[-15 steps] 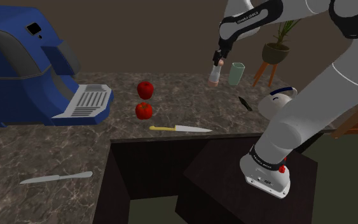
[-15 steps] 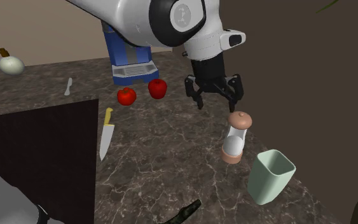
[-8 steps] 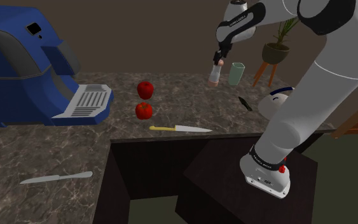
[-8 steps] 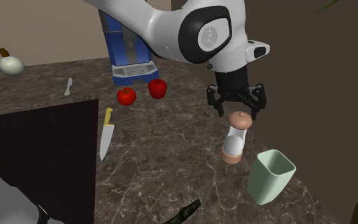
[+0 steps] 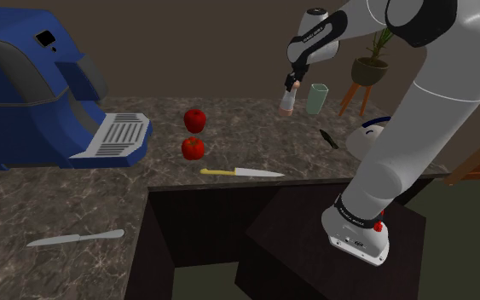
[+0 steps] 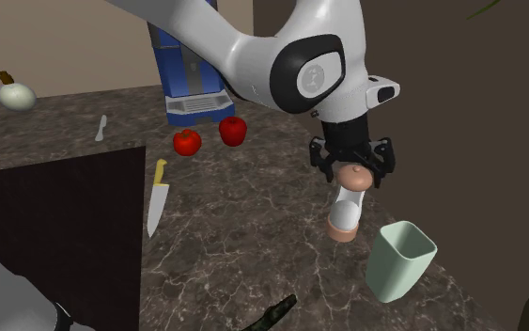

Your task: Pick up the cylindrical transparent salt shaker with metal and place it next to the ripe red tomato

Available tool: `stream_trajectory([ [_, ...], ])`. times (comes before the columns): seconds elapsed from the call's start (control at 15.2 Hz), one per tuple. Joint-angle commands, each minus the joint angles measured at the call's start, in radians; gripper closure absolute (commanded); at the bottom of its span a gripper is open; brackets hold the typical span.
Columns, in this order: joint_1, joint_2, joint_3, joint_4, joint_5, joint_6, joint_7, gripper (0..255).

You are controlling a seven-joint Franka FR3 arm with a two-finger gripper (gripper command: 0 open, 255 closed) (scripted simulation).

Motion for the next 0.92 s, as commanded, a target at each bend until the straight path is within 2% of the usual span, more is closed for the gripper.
stream_trajectory([
  [0.0, -0.001, 0.002, 0.0, 0.001, 0.002, 0.002, -0.002, 0],
  [0.2, -0.001, 0.002, 0.0, 0.001, 0.002, 0.002, -0.002, 0],
  [0.26, -0.001, 0.002, 0.0, 0.001, 0.002, 0.002, -0.002, 255],
  [0.86, -0.001, 0.002, 0.0, 0.001, 0.002, 0.002, -0.002, 255],
])
